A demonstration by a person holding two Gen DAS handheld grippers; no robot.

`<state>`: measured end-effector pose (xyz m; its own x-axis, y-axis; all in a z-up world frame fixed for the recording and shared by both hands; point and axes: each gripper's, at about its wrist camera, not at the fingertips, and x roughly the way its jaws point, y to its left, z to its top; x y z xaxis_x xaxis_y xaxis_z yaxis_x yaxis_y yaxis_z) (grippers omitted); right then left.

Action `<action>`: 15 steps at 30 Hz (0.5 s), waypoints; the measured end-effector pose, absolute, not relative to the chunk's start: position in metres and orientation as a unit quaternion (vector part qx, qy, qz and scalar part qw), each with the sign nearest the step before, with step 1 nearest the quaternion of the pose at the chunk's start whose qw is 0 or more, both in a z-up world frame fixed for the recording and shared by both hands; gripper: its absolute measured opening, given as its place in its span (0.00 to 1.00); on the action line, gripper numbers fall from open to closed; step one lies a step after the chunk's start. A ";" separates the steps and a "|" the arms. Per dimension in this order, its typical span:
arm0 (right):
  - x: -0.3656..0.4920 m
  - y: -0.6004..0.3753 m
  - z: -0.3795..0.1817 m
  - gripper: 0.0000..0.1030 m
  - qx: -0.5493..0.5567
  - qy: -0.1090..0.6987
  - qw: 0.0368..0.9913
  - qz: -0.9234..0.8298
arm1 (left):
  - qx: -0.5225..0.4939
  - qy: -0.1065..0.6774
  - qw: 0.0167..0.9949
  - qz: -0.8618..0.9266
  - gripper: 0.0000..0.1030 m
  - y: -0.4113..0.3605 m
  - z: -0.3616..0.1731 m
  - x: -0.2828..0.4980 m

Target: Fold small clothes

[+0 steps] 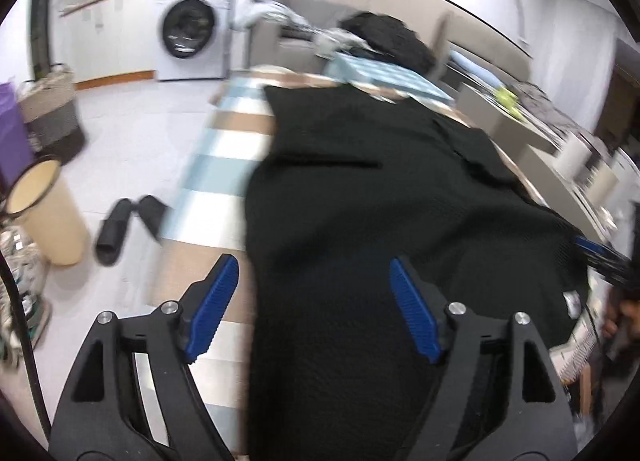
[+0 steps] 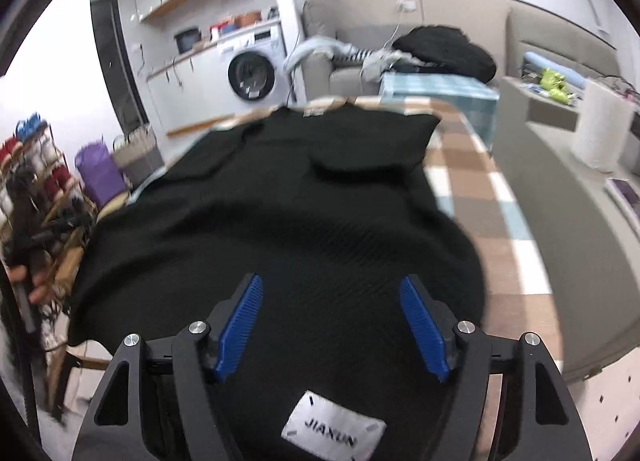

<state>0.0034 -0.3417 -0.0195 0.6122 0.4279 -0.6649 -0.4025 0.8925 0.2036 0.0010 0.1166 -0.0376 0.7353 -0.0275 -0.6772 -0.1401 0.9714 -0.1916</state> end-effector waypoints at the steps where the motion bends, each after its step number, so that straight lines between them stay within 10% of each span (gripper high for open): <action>1: 0.008 -0.339 -0.026 0.71 0.015 0.386 0.894 0.227 | -0.112 0.370 0.922 0.018 0.74 0.110 -0.041 0.004; 15: 0.031 -0.315 -0.065 0.72 -0.052 0.430 0.880 0.196 | -0.070 0.427 0.901 -0.021 0.74 0.059 -0.084 0.022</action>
